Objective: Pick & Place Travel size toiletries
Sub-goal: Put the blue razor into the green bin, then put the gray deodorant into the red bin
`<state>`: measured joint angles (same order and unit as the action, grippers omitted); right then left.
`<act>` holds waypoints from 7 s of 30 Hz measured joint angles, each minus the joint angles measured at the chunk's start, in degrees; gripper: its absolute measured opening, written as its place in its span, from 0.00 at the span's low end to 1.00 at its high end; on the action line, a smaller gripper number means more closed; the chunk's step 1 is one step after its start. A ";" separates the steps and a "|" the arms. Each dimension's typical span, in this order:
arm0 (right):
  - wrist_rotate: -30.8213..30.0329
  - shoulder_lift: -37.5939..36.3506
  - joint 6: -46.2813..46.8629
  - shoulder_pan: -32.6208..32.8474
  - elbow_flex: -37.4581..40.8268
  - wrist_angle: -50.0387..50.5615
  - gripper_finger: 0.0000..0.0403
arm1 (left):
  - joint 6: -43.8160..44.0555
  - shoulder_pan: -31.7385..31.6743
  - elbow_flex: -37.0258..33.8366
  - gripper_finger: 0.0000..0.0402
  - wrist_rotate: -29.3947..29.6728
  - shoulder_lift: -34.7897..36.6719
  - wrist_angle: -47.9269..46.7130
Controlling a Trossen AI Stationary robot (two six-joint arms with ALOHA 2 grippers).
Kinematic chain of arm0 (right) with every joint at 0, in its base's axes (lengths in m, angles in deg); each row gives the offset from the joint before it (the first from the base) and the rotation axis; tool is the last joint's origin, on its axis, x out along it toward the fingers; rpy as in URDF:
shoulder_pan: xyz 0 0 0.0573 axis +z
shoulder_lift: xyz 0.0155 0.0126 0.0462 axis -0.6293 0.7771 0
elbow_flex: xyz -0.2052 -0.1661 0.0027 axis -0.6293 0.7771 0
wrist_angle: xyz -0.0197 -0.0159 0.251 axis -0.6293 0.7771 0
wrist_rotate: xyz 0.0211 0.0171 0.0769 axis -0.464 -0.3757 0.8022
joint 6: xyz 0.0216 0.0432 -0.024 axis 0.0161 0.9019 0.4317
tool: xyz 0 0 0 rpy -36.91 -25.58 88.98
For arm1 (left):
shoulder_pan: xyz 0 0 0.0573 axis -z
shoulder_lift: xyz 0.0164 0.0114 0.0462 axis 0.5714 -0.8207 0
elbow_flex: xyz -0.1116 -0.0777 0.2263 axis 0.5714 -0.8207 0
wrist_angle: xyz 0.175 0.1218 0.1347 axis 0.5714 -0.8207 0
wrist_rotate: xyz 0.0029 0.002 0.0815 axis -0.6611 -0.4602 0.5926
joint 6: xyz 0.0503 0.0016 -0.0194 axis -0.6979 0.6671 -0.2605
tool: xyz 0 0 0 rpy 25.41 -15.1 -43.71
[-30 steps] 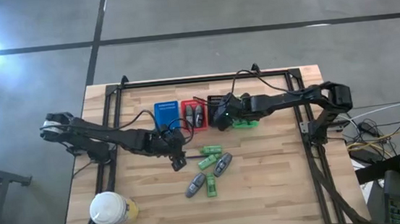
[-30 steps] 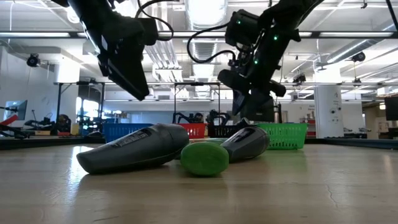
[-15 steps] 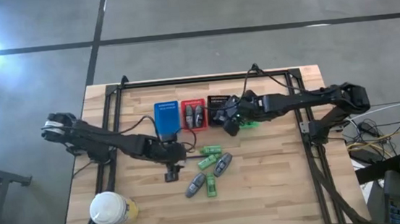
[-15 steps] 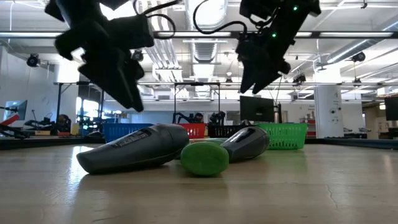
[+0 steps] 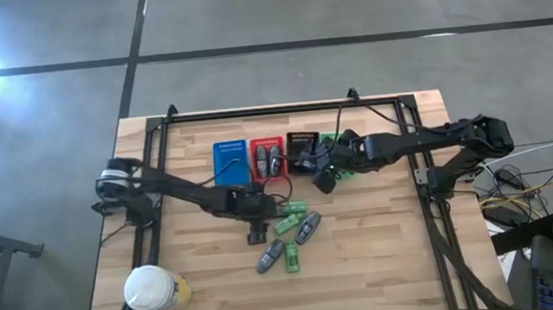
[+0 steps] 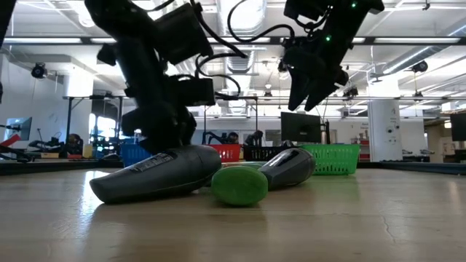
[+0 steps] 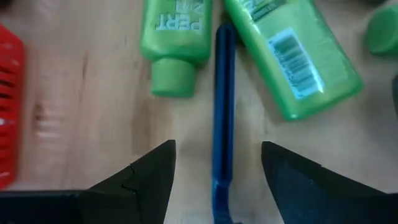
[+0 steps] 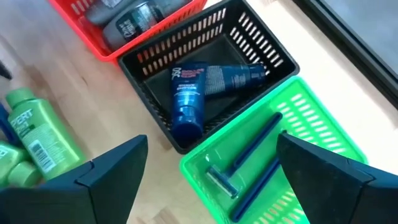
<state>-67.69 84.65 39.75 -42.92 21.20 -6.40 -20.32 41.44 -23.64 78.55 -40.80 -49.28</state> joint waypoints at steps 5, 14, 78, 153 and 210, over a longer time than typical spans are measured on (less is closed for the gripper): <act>0.01 0.00 0.02 0.33 0.02 0.01 0.85 | -0.96 -0.83 0.28 0.54 -0.90 -0.97 0.27; -0.03 0.00 0.00 0.33 0.02 -0.05 0.76 | -3.12 -0.86 0.30 0.22 -3.25 -1.43 0.32; 40.97 3.50 35.30 -4.98 -0.11 -32.11 0.35 | -6.72 1.00 2.64 0.06 17.81 18.62 3.05; -14.77 3.46 62.16 6.03 6.71 3.31 0.47 | -17.82 -11.25 -1.36 0.74 -14.81 25.15 -11.92; -4.72 -21.75 17.56 8.42 12.26 12.74 0.56 | 20.18 12.84 28.23 0.53 5.28 -9.16 -34.80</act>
<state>-72.41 62.90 57.31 -34.51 33.46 6.34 -0.15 54.29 4.60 83.83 -49.96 -84.08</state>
